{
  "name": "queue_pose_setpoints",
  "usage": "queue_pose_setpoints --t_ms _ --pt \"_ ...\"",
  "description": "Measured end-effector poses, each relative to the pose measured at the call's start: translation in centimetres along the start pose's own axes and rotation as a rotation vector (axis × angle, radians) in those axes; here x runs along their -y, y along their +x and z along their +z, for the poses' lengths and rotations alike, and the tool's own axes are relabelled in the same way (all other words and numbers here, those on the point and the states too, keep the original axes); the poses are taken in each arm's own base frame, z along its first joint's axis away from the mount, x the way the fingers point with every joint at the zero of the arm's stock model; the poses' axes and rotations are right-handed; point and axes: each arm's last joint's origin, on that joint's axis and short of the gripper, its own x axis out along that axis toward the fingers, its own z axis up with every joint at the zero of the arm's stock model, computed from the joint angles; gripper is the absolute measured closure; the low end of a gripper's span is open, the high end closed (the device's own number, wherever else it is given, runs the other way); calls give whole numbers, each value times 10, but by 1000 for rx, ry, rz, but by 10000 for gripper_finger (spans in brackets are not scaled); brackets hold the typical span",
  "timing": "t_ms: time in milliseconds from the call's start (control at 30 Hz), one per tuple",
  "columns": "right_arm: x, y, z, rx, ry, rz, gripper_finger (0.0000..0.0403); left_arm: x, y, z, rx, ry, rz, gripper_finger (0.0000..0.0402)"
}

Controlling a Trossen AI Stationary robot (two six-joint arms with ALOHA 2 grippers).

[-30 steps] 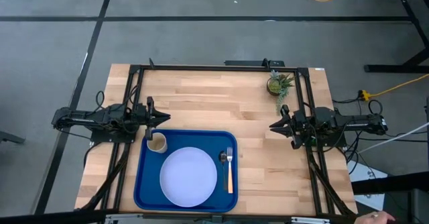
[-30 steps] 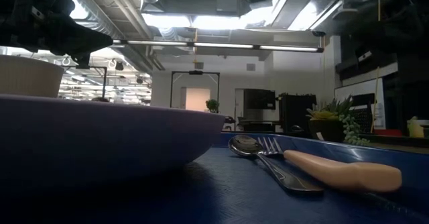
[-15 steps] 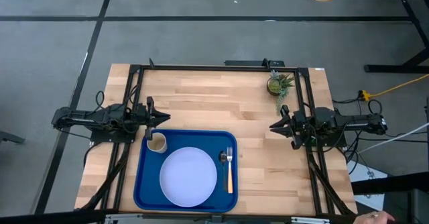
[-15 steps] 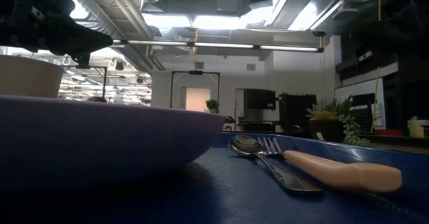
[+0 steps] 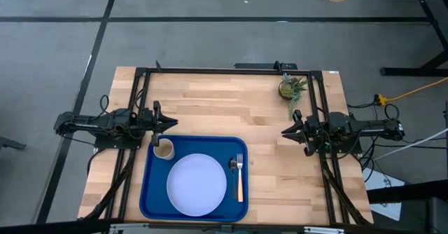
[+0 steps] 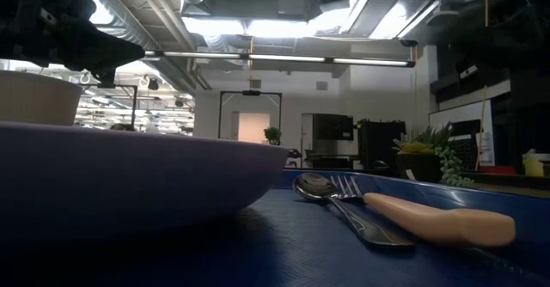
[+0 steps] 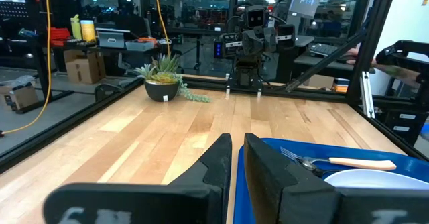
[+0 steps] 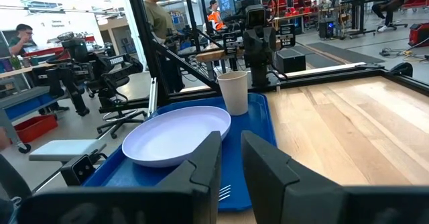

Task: Pick and place plate/cup/fork/spoon on tray
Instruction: Return to Home Position

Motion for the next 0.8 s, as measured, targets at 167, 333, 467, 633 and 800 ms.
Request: queue_pose_setpoints --t_ms 167,333,467,633,800 --pt "0 0 0 0 0 0 338 0 0 0 0 0 0 368" --pt "0 0 0 0 0 0 338 0 0 0 0 0 0 368" --pt "0 0 0 0 0 0 338 0 0 0 0 0 0 368" --pt "0 0 0 0 0 0 338 0 0 0 0 51 4 368" --pt "0 0 0 0 0 0 338 -1 0 0 4 84 24 368"
